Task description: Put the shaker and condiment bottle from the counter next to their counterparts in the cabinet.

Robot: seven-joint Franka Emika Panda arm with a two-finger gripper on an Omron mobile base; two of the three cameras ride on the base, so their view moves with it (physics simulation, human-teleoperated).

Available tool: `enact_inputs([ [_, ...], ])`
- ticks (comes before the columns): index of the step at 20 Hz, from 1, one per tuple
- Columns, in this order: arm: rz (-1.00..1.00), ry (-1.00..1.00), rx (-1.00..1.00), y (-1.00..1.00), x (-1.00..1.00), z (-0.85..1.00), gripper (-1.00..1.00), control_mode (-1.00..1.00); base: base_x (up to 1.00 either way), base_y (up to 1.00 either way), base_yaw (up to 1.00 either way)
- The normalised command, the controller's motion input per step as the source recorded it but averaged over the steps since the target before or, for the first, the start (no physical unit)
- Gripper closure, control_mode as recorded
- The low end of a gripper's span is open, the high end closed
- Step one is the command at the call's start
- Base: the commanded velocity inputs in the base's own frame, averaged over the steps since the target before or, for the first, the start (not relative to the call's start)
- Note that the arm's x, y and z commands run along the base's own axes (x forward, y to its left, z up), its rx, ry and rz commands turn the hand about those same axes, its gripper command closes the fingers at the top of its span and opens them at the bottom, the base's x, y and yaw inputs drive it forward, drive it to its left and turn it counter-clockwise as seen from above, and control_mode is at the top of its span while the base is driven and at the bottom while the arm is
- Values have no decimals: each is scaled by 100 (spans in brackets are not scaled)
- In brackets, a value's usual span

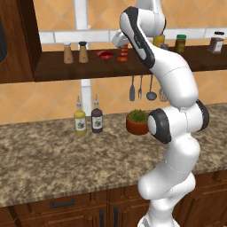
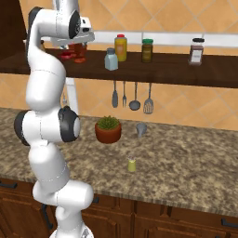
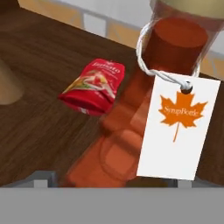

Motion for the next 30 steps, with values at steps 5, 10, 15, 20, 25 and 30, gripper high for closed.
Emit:
enact_inputs([
  [5,0,13,2,11,-35,0,-100,-100,0,0,0],
  [10,0,2,0,18,-66,0,-100,-100,0,0,0],
  [15,0,-6,0,2,-95,0,-100,-100,0,0,0],
  [20,0,-16,0,0,-98,-25,-100,-100,0,0,0],
  [25,0,-8,0,-1,-88,-64,-100,-100,0,0,0],
  [30,0,-3,0,-8,-64,-77,-100,-100,0,0,0],
])
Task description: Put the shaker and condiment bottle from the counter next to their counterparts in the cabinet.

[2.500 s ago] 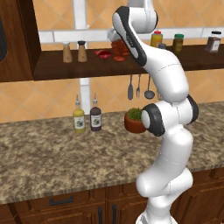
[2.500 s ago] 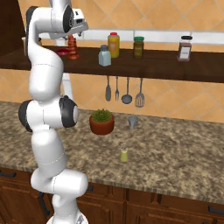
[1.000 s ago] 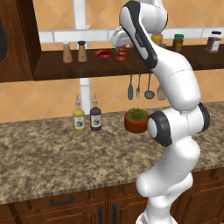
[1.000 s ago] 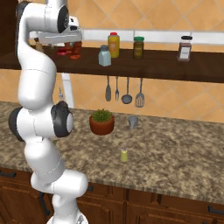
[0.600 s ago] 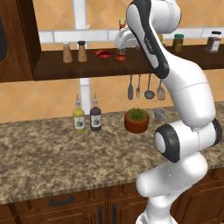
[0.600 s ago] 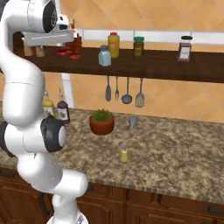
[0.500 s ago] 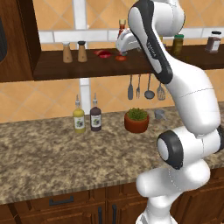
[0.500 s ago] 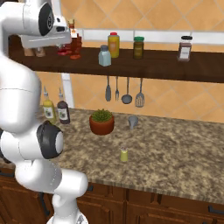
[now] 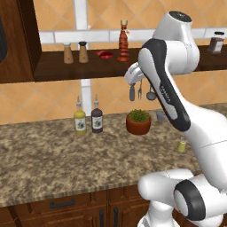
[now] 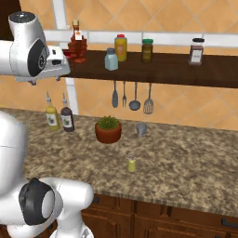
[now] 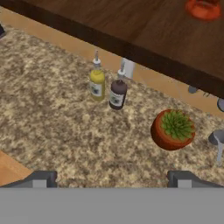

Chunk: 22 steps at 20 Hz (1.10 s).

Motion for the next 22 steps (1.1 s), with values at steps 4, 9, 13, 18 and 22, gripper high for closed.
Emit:
enact_inputs([
  [4,0,0,0,-15,-44,-75,-100,-100,0,0,0],
  [9,-1,0,0,-27,-11,-62,-100,-100,0,0,0],
  [13,-2,1,0,-40,0,-55,-100,-100,0,0,0],
  [18,-3,1,0,-49,-5,-51,-100,-100,0,0,0],
  [22,-4,0,0,-43,-16,-38,-100,-100,0,0,0],
])
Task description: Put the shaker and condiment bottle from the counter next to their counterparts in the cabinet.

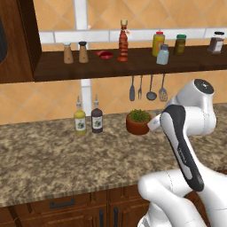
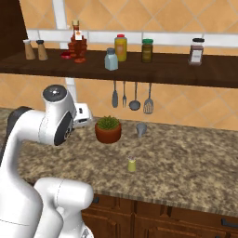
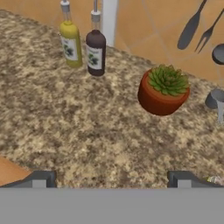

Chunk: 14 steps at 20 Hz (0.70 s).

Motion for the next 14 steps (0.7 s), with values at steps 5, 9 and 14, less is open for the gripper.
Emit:
enact_inputs([
  [5,-6,7,0,-30,-12,-4,-100,-100,0,0,0],
  [9,-7,21,0,-21,-6,1,-100,-100,0,0,0],
  [14,-8,24,1,-23,-4,0,-100,-100,0,0,0],
])
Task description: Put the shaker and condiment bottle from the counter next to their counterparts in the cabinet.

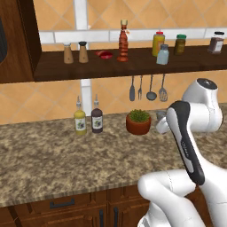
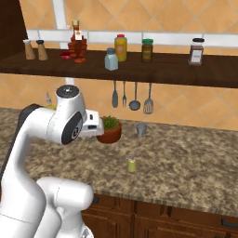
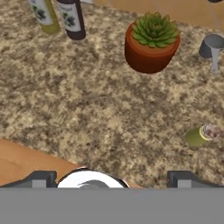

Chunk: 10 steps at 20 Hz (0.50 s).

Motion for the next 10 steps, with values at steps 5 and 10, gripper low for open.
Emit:
enact_inputs([
  [5,-9,4,2,-38,-1,0,-100,-100,0,0,0],
  [10,-8,0,0,-44,0,-3,-100,-100,0,0,0],
])
